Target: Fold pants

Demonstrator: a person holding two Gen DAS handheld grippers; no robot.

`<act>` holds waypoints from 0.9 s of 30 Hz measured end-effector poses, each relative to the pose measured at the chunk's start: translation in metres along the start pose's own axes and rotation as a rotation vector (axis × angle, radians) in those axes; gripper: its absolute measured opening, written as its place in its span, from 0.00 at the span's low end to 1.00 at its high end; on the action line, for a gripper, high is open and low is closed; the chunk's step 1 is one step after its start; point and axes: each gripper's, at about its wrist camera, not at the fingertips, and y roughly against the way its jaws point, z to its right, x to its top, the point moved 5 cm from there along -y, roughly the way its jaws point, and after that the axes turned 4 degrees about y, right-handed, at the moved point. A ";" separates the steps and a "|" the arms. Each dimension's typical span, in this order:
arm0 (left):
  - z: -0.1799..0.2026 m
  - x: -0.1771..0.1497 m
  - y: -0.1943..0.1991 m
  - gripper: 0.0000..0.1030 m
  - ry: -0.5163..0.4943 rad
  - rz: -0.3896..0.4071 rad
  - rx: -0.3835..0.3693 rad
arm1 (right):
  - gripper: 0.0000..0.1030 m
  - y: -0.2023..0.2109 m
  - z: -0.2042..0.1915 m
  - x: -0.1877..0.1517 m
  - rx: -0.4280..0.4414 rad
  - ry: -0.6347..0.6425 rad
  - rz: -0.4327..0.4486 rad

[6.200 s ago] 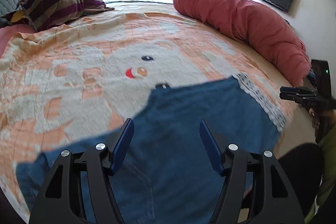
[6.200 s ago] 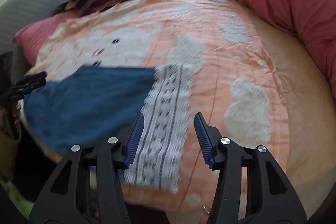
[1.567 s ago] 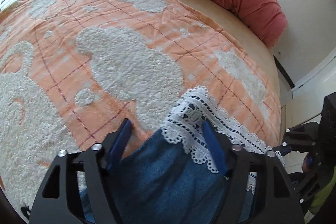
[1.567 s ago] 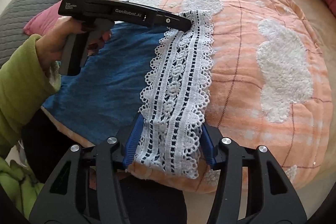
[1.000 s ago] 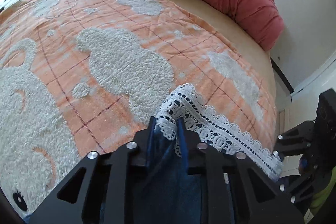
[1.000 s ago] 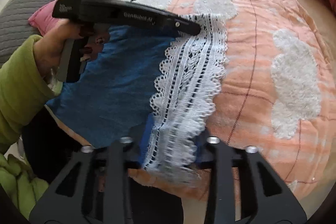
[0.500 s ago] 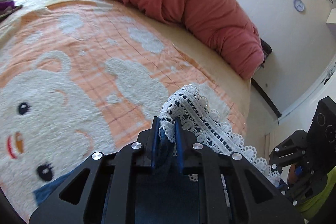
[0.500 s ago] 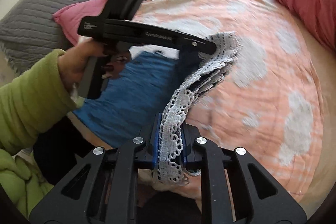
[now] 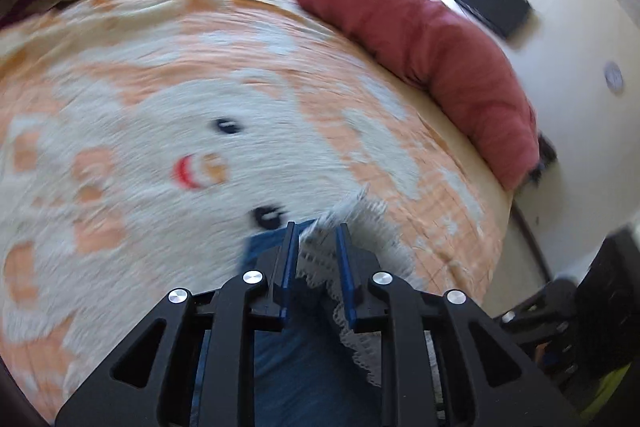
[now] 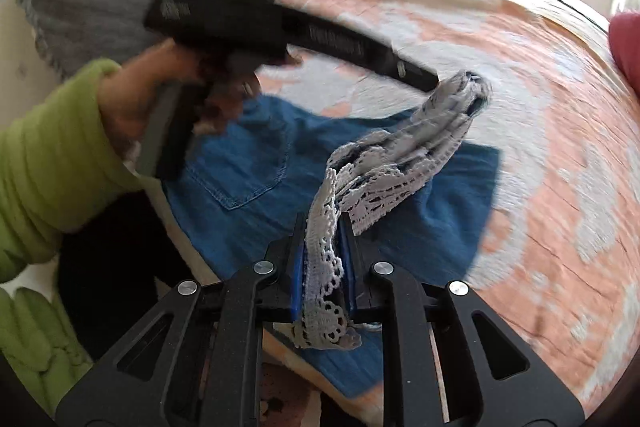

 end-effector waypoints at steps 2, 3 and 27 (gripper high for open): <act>-0.024 -0.004 0.017 0.20 0.071 0.051 -0.001 | 0.09 -0.015 -0.015 0.002 0.006 0.041 -0.011; -0.033 -0.005 0.022 0.21 0.099 0.072 -0.004 | 0.11 -0.020 -0.021 0.003 0.002 0.062 -0.012; -0.065 -0.038 -0.012 0.51 0.228 -0.063 0.037 | 0.38 -0.041 -0.095 -0.040 -0.142 0.441 -0.034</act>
